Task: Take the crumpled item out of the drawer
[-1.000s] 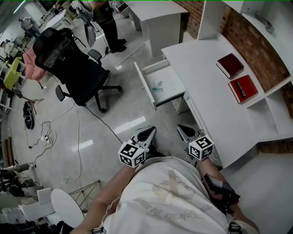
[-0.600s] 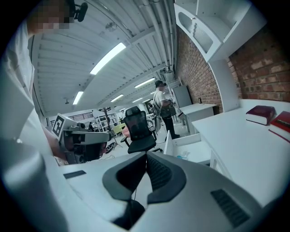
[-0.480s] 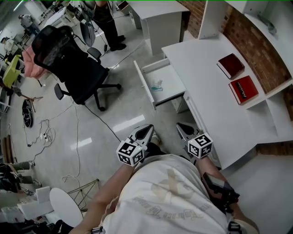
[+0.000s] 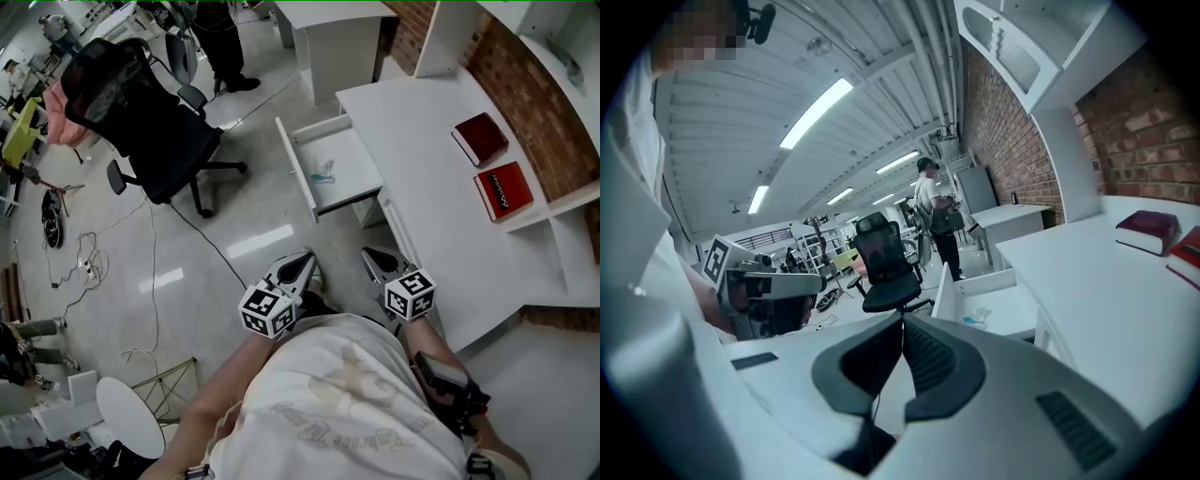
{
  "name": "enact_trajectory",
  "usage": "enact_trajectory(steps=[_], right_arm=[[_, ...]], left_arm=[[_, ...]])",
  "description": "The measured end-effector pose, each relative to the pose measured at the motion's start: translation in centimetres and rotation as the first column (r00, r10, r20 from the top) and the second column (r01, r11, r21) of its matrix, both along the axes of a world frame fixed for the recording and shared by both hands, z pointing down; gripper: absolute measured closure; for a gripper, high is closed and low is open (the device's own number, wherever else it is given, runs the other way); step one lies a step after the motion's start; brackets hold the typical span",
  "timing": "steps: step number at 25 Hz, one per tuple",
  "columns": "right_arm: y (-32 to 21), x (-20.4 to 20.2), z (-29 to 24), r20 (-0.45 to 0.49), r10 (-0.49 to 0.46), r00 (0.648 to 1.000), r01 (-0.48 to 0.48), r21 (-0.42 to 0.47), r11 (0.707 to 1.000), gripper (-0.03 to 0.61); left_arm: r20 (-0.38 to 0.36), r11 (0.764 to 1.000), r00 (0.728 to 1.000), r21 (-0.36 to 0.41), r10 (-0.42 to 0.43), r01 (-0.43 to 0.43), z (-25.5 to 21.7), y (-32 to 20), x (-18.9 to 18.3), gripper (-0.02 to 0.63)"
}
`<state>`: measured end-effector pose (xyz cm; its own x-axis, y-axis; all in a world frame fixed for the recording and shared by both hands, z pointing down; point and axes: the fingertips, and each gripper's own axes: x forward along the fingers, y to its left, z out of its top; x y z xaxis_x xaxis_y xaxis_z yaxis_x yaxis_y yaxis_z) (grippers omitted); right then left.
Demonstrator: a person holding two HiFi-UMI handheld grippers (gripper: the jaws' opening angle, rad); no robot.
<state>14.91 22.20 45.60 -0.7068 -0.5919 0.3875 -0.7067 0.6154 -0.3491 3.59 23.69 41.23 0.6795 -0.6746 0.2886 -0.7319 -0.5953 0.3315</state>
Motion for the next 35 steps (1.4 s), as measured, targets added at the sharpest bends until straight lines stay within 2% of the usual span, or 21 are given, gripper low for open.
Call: enact_trajectory(steps=[17,35], right_arm=[[-8.1,-1.3,1.1,-0.03,0.007,1.0,-0.008,-0.042,0.999,0.554],[-17.9,-2.5,1.3,-0.058,0.078,0.995,-0.081,-0.065,0.995,0.554]], left_arm=[[-0.016,0.999,1.0,-0.038,-0.01,0.009,0.9,-8.4,-2.0,0.594],[-0.015,0.996,0.997,-0.045,0.08,-0.081,0.7,-19.7,-3.2,0.594]])
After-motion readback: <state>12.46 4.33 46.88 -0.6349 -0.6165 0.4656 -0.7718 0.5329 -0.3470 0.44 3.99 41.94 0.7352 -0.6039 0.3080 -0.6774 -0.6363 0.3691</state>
